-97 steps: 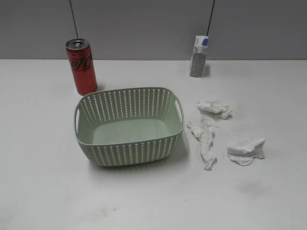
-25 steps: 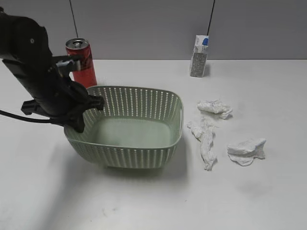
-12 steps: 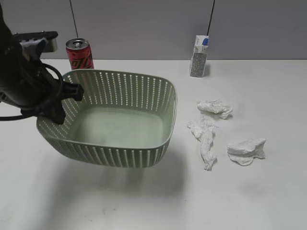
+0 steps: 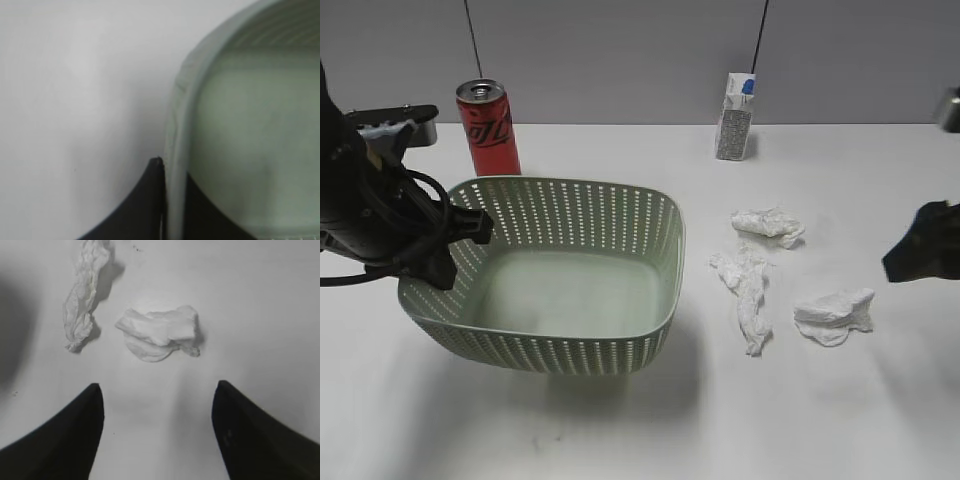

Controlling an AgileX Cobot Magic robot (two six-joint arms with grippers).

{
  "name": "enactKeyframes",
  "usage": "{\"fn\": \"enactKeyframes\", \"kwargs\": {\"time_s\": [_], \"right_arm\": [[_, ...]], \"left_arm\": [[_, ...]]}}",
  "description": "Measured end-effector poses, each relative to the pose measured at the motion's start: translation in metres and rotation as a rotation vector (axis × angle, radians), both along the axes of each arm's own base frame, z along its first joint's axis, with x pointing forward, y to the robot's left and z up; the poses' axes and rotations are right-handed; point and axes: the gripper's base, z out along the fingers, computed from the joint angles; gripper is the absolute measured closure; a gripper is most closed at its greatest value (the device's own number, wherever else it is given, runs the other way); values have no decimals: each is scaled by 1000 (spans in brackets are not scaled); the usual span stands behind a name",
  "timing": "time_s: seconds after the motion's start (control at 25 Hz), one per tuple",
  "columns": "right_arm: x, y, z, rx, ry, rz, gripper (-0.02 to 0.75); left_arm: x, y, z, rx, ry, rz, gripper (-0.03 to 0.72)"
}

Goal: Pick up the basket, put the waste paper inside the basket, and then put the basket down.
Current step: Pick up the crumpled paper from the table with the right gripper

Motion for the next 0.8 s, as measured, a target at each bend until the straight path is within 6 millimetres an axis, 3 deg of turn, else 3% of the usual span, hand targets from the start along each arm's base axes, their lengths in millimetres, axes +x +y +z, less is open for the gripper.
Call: {"fn": "enactKeyframes", "kwargs": {"time_s": [0.24, 0.36, 0.68, 0.8], "right_arm": [[47, 35, -61, -80, 74, 111, 241], [61, 41, -84, -122, 101, 128, 242], [68, 37, -118, -187, 178, 98, 248], [67, 37, -122, -193, 206, 102, 315]], "left_arm": [[0, 0, 0, -3, -4, 1, 689], [0, 0, 0, -2, -2, 1, 689], [0, 0, 0, 0, 3, 0, 689], [0, 0, 0, 0, 3, 0, 689]]}}
